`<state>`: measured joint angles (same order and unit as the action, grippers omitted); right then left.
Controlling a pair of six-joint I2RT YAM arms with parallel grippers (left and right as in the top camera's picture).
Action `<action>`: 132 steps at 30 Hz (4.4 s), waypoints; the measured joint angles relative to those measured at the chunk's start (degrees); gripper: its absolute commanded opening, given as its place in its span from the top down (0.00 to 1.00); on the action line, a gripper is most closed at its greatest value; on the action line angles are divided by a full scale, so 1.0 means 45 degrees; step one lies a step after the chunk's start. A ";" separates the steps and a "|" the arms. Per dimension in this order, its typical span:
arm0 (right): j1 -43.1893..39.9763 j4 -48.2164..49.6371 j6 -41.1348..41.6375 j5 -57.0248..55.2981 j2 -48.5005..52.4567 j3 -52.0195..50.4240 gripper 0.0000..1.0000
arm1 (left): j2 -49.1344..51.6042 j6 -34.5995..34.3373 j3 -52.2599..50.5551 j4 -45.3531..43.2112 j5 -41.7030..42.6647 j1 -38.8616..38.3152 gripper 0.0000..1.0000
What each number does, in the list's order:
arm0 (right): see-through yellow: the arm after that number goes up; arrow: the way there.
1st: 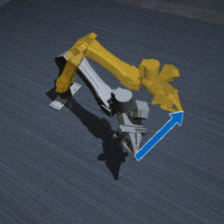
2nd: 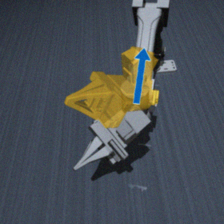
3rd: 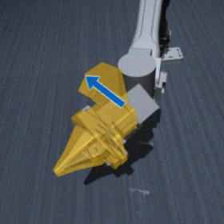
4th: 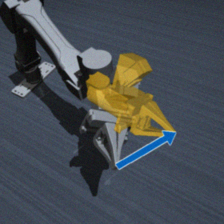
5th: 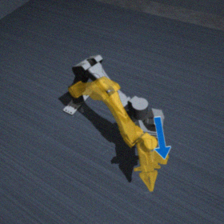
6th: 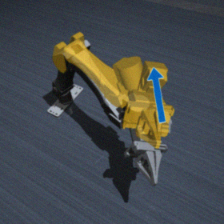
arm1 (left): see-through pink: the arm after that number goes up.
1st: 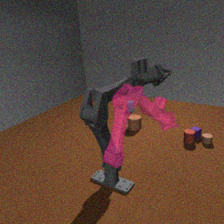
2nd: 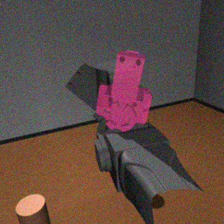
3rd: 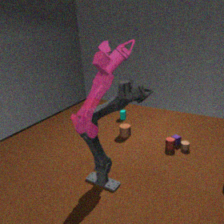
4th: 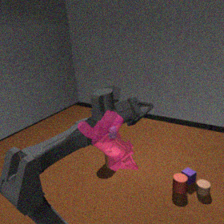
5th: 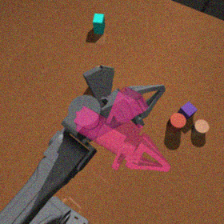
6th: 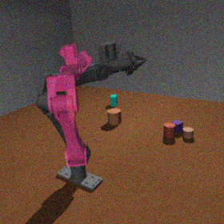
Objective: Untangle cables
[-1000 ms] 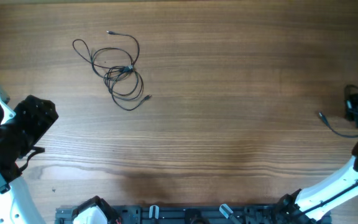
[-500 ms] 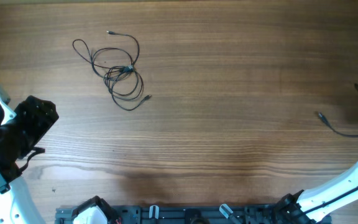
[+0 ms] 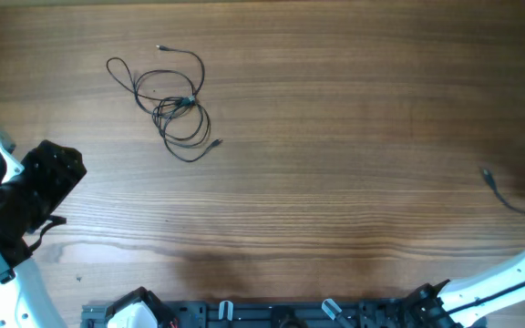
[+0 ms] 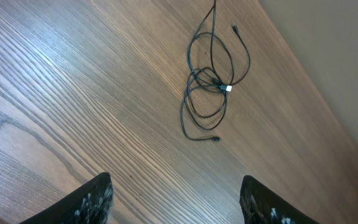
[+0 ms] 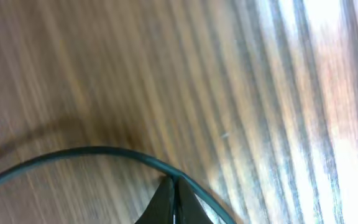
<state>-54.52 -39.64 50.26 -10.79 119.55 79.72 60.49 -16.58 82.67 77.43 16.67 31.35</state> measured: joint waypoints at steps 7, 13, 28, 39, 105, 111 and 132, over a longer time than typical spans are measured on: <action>-0.2093 0.0117 0.0665 0.1933 -0.0063 -0.0029 0.96 | 0.0000 0.0000 0.0000 0.0010 0.0000 0.0000 0.32; -0.4590 0.0491 0.0733 0.2569 -0.0039 -0.0029 0.48 | 0.0000 0.0000 0.0010 0.0058 0.0000 0.0000 0.32; -0.2880 -0.0675 -0.0389 0.7121 -0.0175 0.0068 0.01 | 0.0112 0.0000 0.0010 0.0053 0.0010 0.0000 0.32; 0.0107 -0.2302 -0.0393 0.5056 -0.0204 0.0073 0.00 | 0.0529 0.0005 0.0010 0.0049 0.0049 0.0000 0.32; 0.0811 -0.0073 -0.1885 0.1209 -0.0029 0.0155 0.00 | 0.1195 0.0005 0.0010 0.0019 0.0087 0.0000 0.32; 0.0831 -0.1025 -0.2637 0.2477 -0.0175 0.0151 0.00 | 0.1248 0.0005 0.0010 -0.0262 0.0087 0.0000 0.33; 0.2885 0.0816 -0.9685 1.0535 -0.1763 -0.0797 0.00 | 0.1248 0.0641 0.0010 -0.0797 0.0087 0.0000 0.34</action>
<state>-41.54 -35.97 6.68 36.62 111.61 76.14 66.11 -13.69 82.72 73.84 17.06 31.35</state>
